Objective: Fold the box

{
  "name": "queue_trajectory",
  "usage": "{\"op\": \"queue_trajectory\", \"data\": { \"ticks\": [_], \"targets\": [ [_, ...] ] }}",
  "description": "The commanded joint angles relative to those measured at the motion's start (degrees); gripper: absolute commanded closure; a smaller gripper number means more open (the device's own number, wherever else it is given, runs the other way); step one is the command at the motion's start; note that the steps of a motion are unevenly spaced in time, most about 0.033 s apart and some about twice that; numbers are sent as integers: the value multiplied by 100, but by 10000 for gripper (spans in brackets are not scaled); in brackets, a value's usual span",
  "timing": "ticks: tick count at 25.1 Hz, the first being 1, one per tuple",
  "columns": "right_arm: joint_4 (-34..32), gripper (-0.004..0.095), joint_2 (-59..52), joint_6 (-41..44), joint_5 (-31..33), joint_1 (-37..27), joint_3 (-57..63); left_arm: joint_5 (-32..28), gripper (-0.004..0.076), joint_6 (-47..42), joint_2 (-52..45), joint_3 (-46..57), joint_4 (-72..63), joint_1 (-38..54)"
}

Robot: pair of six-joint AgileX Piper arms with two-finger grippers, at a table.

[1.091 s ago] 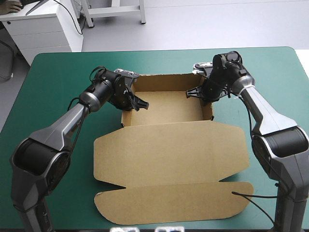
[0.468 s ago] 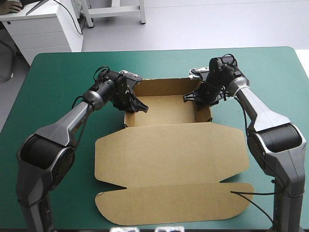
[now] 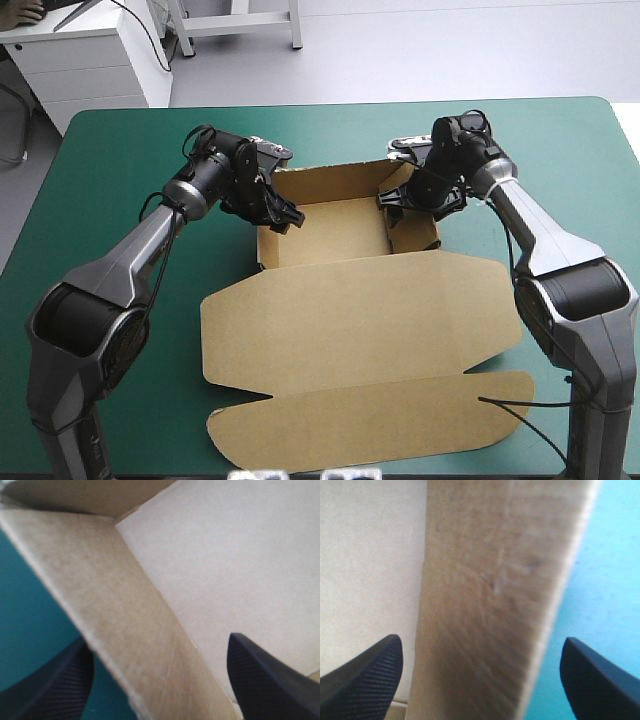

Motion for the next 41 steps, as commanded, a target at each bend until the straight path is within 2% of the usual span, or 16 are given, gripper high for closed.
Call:
{"op": "queue_trajectory", "data": {
  "ticks": [1, 4, 6, 9, 10, 11, 12, 13, 14, 17, 22, 29, 33, 41],
  "targets": [
    [-386, 112, -702, -57, 90, -18, -142, -27, 190, 3, -554, -226, -64, -38],
    [-509, 112, -972, -31, 90, -18, -142, 127, 190, 3, -633, -226, 164, -38],
    [-509, 112, -1234, -31, 90, -18, -142, 521, 201, 84, -763, -235, 513, -38],
    [-428, 112, -1552, -84, 90, -18, -142, 780, 280, 311, -1100, -235, 636, -38],
    [-417, 112, -1640, -101, 90, -18, -142, 778, 321, 324, -1234, -235, 636, -38],
    [-445, 112, -1858, -155, 90, -18, -142, 778, 454, 461, -1635, -235, 636, -38],
    [-485, 112, -1943, -162, 90, -18, -142, 778, 512, 522, -1814, -235, 636, -38],
    [-586, 112, -2124, -193, 90, -18, -142, 778, 658, 705, -2295, -235, 566, -38],
    [-677, 112, -2252, -203, 90, -18, -142, 778, 727, 931, -2809, -171, 413, -38],
    [-743, 117, -2372, -231, 90, -18, -142, 778, 729, 922, -3787, 216, 320, -38],
    [-722, 145, -2384, -337, 90, -18, -142, 778, 729, 900, -5725, 1749, 598, -38],
    [-528, 152, -2454, -364, 90, -18, -142, 756, 729, 714, -6934, 2966, 989, -38],
    [-551, 187, -2565, -399, 90, -18, -142, 784, 729, 615, -7376, 3695, 746, -38],
    [-484, 190, -2603, -399, 90, -18, -142, 784, 731, 158, -8129, 5726, 170, -38]
  ]
}}
